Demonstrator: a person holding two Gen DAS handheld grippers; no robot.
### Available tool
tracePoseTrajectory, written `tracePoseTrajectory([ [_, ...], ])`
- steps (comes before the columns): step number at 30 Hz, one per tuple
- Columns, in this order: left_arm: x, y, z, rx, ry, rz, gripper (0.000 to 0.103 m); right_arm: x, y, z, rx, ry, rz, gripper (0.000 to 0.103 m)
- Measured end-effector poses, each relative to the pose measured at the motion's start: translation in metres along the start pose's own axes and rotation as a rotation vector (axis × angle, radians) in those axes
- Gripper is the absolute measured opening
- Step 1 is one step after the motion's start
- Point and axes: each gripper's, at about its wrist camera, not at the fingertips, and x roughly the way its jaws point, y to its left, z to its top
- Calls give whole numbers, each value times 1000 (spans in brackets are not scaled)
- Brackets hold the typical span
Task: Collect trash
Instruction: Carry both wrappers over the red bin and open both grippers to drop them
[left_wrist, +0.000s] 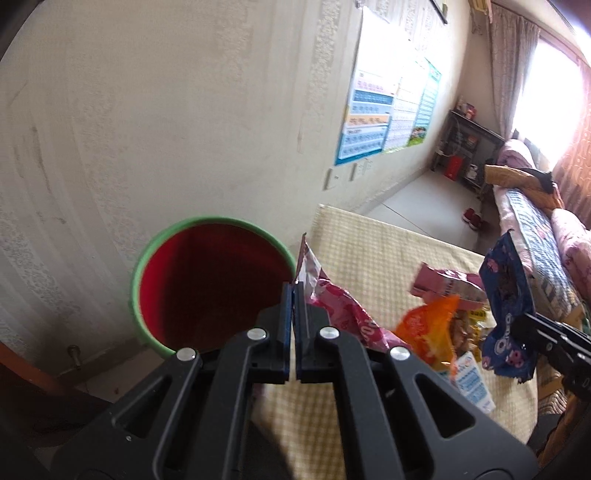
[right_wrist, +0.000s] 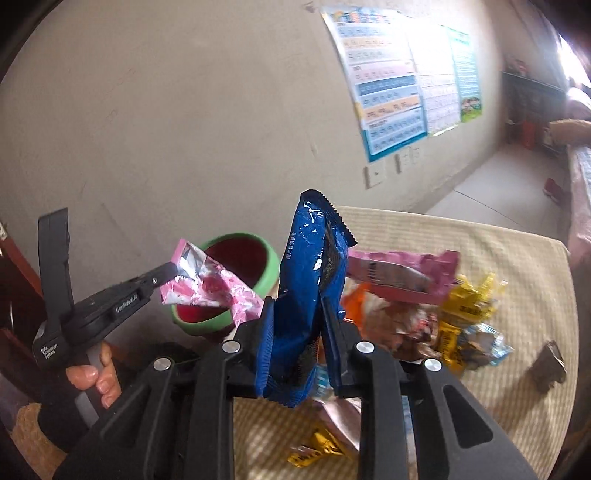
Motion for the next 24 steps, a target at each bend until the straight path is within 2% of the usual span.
tracePoseTrajectory([
  [5, 1, 38, 15, -35, -45, 108, 1, 45, 25, 18, -38, 36, 93, 25],
  [9, 12, 67, 24, -56, -56, 188, 1, 84, 41, 38, -15, 68, 182, 25],
  [15, 33, 92, 28, -84, -38, 207, 1, 141, 62, 56, 37, 136, 277, 25],
  [20, 48, 102, 30, -100, -18, 214, 2, 174, 70, 63, 82, 164, 311, 32],
  [22, 51, 105, 29, -116, -15, 223, 7, 182, 69, 64, 101, 174, 316, 43],
  [24, 53, 106, 27, -127, -12, 227, 33, 189, 68, 64, 113, 174, 310, 51],
])
